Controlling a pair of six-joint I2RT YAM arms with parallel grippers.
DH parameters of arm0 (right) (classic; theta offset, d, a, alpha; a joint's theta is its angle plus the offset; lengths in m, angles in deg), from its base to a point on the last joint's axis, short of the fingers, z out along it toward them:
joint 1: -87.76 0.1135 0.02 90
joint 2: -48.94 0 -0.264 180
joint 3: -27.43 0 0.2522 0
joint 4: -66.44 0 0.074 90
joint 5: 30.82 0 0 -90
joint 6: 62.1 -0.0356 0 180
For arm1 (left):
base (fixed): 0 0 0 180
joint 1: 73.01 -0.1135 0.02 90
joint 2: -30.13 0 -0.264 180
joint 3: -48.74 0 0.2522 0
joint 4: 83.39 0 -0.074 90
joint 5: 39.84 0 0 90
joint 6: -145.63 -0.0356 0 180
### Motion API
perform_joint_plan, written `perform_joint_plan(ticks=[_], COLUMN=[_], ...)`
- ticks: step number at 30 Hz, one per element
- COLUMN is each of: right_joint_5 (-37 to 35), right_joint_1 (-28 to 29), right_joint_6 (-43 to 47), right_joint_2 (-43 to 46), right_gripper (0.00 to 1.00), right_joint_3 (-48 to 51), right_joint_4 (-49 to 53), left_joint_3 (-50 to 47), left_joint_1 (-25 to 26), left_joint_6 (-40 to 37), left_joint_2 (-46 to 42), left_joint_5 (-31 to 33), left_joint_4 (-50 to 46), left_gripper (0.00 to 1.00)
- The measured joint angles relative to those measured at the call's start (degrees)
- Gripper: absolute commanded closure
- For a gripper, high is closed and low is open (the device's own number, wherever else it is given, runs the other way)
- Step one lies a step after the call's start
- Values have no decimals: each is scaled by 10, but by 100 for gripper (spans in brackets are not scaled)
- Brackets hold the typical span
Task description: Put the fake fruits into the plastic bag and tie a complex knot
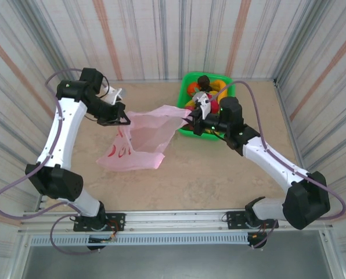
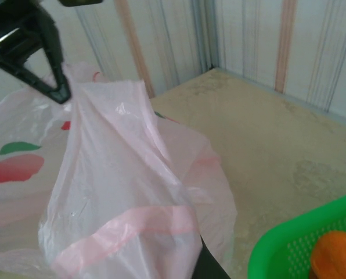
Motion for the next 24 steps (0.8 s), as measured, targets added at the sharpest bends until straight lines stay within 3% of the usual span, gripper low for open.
perform_joint_plan(ticks=[7,9,19,20,24], right_joint_5=[29,37,42,41,38], right_joint_1=[-30,-33,-39,-40,-53], right_joint_6=[-30,-40,-75,-77,-89], right_joint_2=[-19,-33,-29,-21,23], right_gripper=[90,79,4,0,1], right_joint_3=[-34,-49,-86,-87,-87], right_joint_4=[80,92,160,172,211], left_joint_3=[13,13,-24,-34,-62], left_joint_1=[14,14,-5,-9,-18], left_joint_6=[-28,-15,136,155,215], left_joint_2=[0,0,-5,-7,-19], left_joint_5=[25,27,-13,-16,-29], left_joint_4=[-17,-18,52,66,108], left_gripper=[100,100,100,100,100])
